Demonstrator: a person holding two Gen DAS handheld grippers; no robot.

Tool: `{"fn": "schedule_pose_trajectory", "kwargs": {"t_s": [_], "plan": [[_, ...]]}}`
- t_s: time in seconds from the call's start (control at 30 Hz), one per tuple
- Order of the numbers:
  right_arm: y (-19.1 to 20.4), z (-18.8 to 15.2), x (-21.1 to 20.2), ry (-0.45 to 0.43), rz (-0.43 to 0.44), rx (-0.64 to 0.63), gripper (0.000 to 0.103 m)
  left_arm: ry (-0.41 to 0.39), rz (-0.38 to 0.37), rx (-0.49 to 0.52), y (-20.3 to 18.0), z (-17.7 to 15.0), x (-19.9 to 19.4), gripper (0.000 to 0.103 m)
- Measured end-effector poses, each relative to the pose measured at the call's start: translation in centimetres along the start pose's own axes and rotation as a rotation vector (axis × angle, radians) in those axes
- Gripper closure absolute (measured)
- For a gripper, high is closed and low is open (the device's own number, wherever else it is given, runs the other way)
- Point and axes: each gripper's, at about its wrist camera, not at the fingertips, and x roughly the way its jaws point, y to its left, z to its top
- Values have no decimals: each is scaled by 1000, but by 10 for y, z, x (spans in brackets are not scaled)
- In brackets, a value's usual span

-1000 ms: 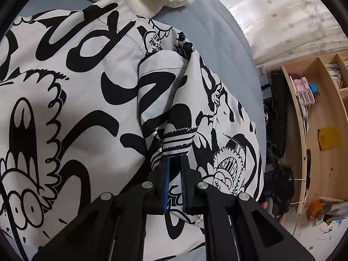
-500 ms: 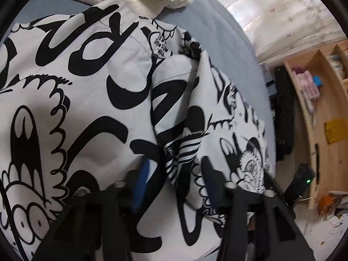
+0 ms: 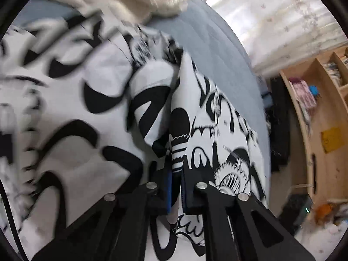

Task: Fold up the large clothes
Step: 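Open both tools and smooth the folded hoodie flat on the bed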

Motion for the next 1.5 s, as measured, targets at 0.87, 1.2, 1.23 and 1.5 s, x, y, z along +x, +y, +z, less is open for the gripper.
{"fn": "schedule_pose_trajectory", "kwargs": {"t_s": [0.87, 1.2, 1.23, 1.5], "plan": [[87, 38, 10, -139, -153, -119, 70, -126, 249, 454, -100, -31, 1, 71], [66, 44, 85, -16, -270, -229, 74, -102, 384, 562, -94, -45, 58, 70], [62, 41, 80, -25, -284, -223, 74, -98, 380, 557, -91, -44, 55, 70], [25, 14, 34, -51, -361, -173, 75, -90, 354, 534, -85, -39, 51, 70]]}}
